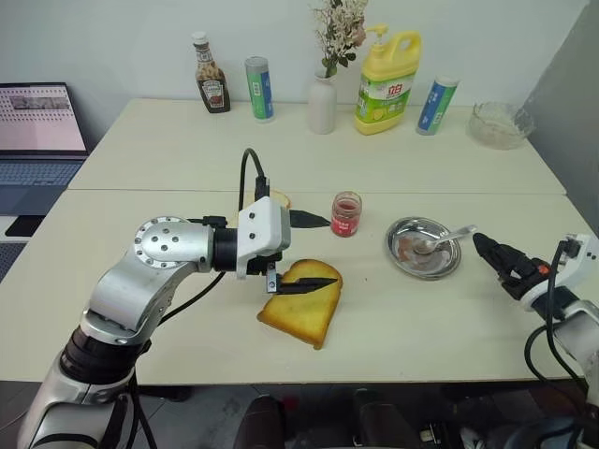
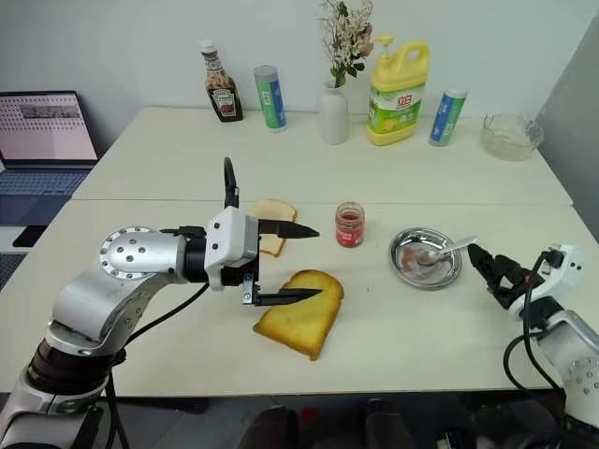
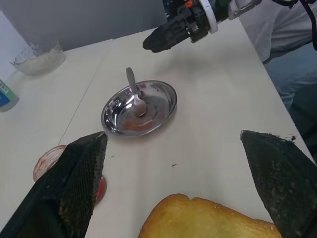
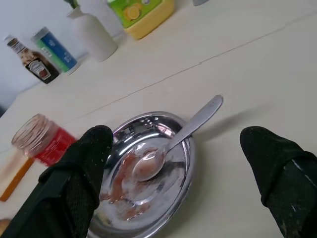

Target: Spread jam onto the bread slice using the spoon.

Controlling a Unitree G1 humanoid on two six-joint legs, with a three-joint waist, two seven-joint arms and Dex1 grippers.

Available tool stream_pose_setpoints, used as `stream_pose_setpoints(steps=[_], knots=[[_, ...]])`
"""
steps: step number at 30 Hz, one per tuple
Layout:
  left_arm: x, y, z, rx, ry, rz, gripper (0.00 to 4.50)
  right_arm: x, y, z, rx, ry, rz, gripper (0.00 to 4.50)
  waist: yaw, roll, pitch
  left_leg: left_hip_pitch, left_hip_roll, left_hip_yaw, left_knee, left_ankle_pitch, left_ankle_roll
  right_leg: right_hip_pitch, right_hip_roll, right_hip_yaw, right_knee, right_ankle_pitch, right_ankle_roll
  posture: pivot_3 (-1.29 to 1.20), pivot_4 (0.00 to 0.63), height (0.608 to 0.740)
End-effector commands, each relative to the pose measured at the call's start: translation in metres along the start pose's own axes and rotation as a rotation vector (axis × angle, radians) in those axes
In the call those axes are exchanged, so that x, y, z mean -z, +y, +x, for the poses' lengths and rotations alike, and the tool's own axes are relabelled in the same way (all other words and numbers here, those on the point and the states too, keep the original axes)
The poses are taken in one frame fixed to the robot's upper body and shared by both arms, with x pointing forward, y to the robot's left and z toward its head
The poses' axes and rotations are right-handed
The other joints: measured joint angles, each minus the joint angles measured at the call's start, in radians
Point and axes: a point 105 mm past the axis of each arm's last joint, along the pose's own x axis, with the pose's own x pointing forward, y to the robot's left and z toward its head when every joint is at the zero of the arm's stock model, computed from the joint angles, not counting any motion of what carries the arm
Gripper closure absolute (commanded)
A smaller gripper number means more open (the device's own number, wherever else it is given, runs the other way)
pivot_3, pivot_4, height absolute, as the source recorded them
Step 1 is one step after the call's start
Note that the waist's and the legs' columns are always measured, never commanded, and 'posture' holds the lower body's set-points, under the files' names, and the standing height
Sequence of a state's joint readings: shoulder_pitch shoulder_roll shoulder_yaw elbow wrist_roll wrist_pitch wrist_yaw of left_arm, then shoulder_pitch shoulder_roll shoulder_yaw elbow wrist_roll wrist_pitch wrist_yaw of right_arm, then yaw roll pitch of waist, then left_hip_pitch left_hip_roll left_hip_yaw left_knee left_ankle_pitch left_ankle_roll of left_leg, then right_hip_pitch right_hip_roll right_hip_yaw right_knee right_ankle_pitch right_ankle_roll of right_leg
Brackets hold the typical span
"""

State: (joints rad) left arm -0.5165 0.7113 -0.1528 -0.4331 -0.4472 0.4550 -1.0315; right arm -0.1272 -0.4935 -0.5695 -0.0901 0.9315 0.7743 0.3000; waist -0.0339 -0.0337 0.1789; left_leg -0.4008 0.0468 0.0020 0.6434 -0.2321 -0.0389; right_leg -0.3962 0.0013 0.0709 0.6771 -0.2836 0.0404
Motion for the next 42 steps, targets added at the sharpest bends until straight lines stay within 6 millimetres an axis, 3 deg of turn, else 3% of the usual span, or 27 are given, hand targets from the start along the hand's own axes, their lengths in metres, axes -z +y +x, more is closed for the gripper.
stream_pose_setpoints(steps=[1, 6, 15, 29, 32, 42], knots=[[-0.013, -0.002, 0.004, 0.004, -0.045, 0.014, 0.03, -0.013, -0.011, 0.01, -0.006, -0.012, 0.053, 0.0, 0.0, 0.001, 0.0, 0.0, 0.0, 0.001, 0.0, 0.0, 0.0, 0.0, 0.0, 0.001, 0.0, 0.0, 0.0, 0.0, 0.15, 0.74], [-0.007, -0.008, 0.006, 0.02, -0.021, 0.02, 0.03, -0.005, -0.018, 0.028, -0.043, 0.038, 0.155, 0.0, 0.001, 0.001, 0.001, 0.0, 0.0, 0.0, -0.001, 0.0, 0.0, 0.0, 0.001, 0.0, 0.0, 0.0, 0.0, 0.0, 0.15, 0.74], [0.003, -0.009, 0.008, 0.038, -0.003, 0.027, 0.03, 0.007, -0.012, 0.062, -0.099, 0.084, 0.185, 0.0, 0.0, 0.002, 0.001, 0.0, 0.0, 0.0, 0.0, 0.0, 0.0, -0.001, 0.001, 0.001, 0.001, 0.0, 0.0, 0.0, 0.15, 0.74], [0.013, -0.013, 0.01, 0.041, 0.016, 0.045, 0.03, 0.006, -0.02, 0.077, -0.097, 0.048, 0.197, 0.0, -0.002, 0.002, 0.001, 0.001, 0.0, 0.001, 0.002, 0.0, 0.0, 0.001, 0.001, 0.001, 0.001, 0.002, 0.001, 0.0, 0.15, 0.74], [0.015, -0.012, 0.01, 0.039, 0.02, 0.047, 0.0, 0.003, -0.021, 0.077, -0.096, 0.022, 0.215, 0.55, -0.002, 0.002, 0.001, 0.001, 0.0, 0.001, 0.002, 0.0, 0.0, 0.001, 0.001, 0.001, 0.001, 0.002, 0.001, 0.0, 0.15, 0.74], [0.019, -0.01, 0.011, 0.03, 0.022, 0.046, 0.0, -0.005, -0.024, 0.077, -0.099, -0.033, 0.235, 4.15, -0.001, 0.002, 0.001, 0.0, 0.0, 0.001, 0.0, 0.0, 0.0, 0.0, 0.001, 0.001, 0.001, 0.004, -0.002, 0.0, 0.15, 0.74]])
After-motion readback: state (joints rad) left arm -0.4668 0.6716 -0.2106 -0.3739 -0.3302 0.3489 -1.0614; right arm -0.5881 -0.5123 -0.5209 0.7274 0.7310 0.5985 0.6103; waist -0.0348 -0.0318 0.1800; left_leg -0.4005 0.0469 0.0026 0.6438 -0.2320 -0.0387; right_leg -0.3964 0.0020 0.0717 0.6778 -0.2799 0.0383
